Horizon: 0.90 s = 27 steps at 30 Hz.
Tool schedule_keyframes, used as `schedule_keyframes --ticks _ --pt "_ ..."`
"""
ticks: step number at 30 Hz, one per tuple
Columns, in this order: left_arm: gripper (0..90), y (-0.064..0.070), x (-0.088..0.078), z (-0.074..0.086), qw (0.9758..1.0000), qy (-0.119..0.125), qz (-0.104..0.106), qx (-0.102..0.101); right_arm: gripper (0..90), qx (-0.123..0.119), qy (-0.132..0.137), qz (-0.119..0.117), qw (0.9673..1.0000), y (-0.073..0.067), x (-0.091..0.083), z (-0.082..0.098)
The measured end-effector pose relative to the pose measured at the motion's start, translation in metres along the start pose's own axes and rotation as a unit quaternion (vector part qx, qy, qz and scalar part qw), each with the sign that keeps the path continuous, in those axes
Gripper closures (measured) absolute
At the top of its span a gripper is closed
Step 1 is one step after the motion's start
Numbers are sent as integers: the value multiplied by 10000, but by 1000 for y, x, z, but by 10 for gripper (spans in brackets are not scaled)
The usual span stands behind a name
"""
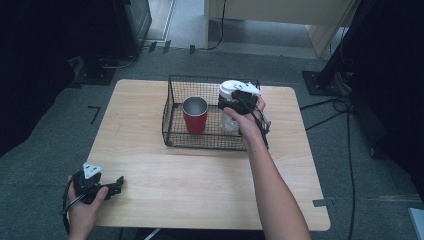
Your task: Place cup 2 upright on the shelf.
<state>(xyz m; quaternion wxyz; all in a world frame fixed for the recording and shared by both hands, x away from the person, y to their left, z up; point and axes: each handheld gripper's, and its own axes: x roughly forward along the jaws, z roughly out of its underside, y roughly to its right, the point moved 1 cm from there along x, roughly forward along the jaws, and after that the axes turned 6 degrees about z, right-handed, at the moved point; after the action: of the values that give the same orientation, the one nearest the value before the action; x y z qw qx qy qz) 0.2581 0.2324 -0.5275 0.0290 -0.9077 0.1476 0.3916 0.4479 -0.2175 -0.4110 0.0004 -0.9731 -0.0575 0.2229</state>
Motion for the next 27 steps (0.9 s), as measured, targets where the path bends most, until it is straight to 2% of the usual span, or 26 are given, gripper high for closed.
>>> schedule_keyframes --ticks 8,12,24,27 --pt "0 0 0 0 10000 0 0 -1 159 -177 -54 -63 9998 -1 7 6" --pt "0 0 0 0 10000 1 -1 0 159 -267 -143 -19 9995 -1 9 10" --pt "0 0 0 0 10000 1 -1 0 159 -286 -404 11 9988 0 -2 11" --pt "0 0 0 0 10000 1 0 -1 159 -284 -398 8 9988 2 -4 13"
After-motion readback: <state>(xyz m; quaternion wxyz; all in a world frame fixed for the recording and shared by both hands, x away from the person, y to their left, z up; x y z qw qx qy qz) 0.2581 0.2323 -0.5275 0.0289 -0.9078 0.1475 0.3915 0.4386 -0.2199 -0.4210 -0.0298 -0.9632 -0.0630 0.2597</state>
